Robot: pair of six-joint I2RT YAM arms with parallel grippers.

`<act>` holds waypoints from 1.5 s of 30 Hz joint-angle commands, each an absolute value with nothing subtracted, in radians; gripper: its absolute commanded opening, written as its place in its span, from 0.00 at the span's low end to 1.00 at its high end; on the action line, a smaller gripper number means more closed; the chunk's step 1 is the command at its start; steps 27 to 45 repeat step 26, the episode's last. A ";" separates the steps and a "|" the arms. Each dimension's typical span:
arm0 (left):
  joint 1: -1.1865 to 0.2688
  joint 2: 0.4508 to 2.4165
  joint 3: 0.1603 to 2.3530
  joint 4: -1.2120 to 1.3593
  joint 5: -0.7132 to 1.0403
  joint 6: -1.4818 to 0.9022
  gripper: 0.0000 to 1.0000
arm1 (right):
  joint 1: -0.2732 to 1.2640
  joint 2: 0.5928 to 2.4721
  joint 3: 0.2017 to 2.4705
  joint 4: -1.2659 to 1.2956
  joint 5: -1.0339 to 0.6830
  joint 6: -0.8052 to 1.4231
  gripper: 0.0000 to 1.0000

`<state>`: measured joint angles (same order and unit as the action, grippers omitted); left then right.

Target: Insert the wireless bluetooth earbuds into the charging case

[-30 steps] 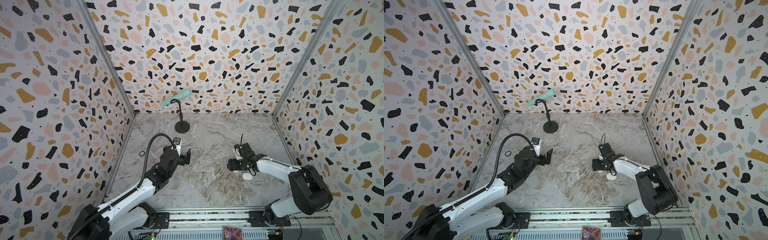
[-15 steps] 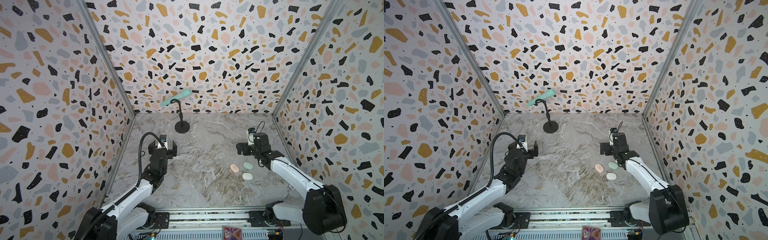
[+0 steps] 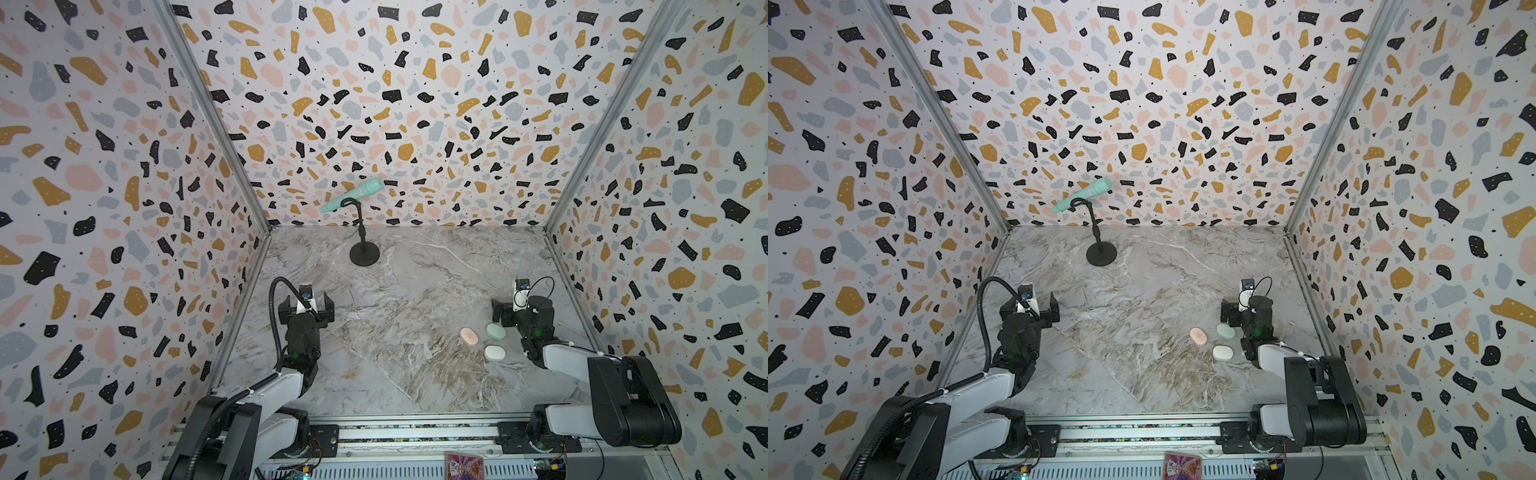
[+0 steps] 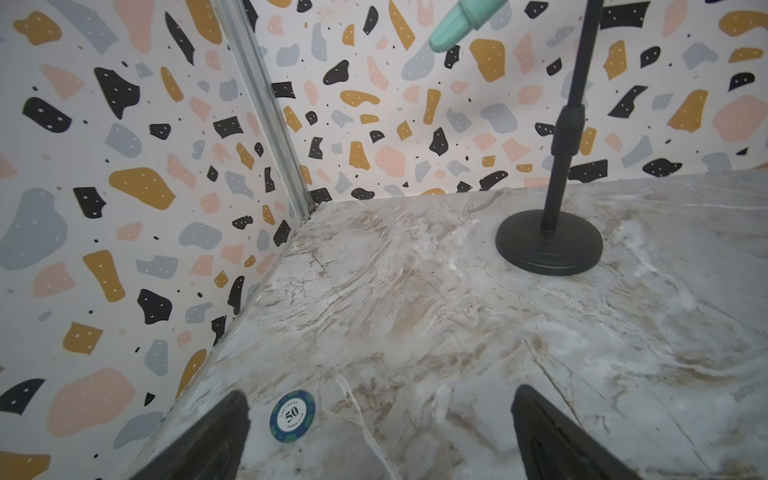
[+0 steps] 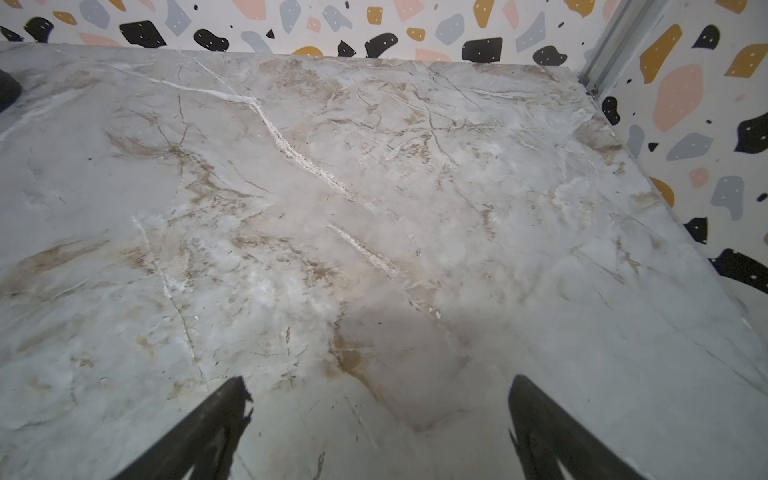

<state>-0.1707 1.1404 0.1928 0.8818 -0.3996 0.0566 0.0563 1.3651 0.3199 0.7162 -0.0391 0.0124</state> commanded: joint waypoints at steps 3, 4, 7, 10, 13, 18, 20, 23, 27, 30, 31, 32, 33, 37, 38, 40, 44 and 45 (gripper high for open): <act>-0.149 1.177 0.162 1.045 -0.366 0.019 1.00 | 0.052 1.436 0.287 1.054 -0.080 -0.026 0.99; -0.149 1.184 0.156 1.059 -0.371 0.018 1.00 | 0.052 1.450 0.287 1.068 -0.081 -0.027 0.99; -0.149 1.221 0.151 1.096 -0.395 0.008 1.00 | 0.052 1.461 0.286 1.078 -0.085 -0.034 0.99; -0.147 1.278 0.138 1.155 -0.393 0.008 1.00 | 0.057 1.483 0.233 1.182 -0.069 -0.034 0.99; -0.147 1.329 0.135 1.200 -0.395 0.006 1.00 | 0.074 1.481 0.215 1.215 -0.024 -0.035 0.99; -0.145 1.393 0.146 1.233 -0.396 0.006 1.00 | 0.091 1.483 0.208 1.231 0.020 -0.037 0.99; -0.141 1.391 0.153 1.215 -0.394 0.000 1.00 | 0.091 1.485 0.211 1.228 0.019 -0.037 0.99; -0.134 1.393 0.157 1.211 -0.387 -0.003 1.00 | 0.090 1.485 0.215 1.225 0.017 -0.034 0.99; -0.127 1.398 0.162 1.203 -0.372 -0.006 1.00 | 0.088 1.483 0.210 1.226 0.016 -0.034 0.99; -0.127 1.398 0.162 1.203 -0.372 -0.006 1.00 | 0.088 1.483 0.210 1.226 0.016 -0.034 0.99; -0.127 1.398 0.162 1.203 -0.372 -0.006 1.00 | 0.088 1.483 0.210 1.226 0.016 -0.034 0.99; -0.127 1.398 0.162 1.203 -0.372 -0.006 1.00 | 0.088 1.483 0.210 1.226 0.016 -0.034 0.99; -0.127 1.398 0.162 1.203 -0.372 -0.006 1.00 | 0.088 1.483 0.210 1.226 0.016 -0.034 0.99; -0.127 1.398 0.162 1.203 -0.372 -0.006 1.00 | 0.088 1.483 0.210 1.226 0.016 -0.034 0.99; -0.127 1.398 0.162 1.203 -0.372 -0.006 1.00 | 0.088 1.483 0.210 1.226 0.016 -0.034 0.99; -0.127 1.398 0.162 1.203 -0.372 -0.006 1.00 | 0.088 1.483 0.210 1.226 0.016 -0.034 0.99; -0.127 1.398 0.162 1.203 -0.372 -0.006 1.00 | 0.088 1.483 0.210 1.226 0.016 -0.034 0.99; -0.127 1.398 0.162 1.203 -0.372 -0.006 1.00 | 0.088 1.483 0.210 1.226 0.016 -0.034 0.99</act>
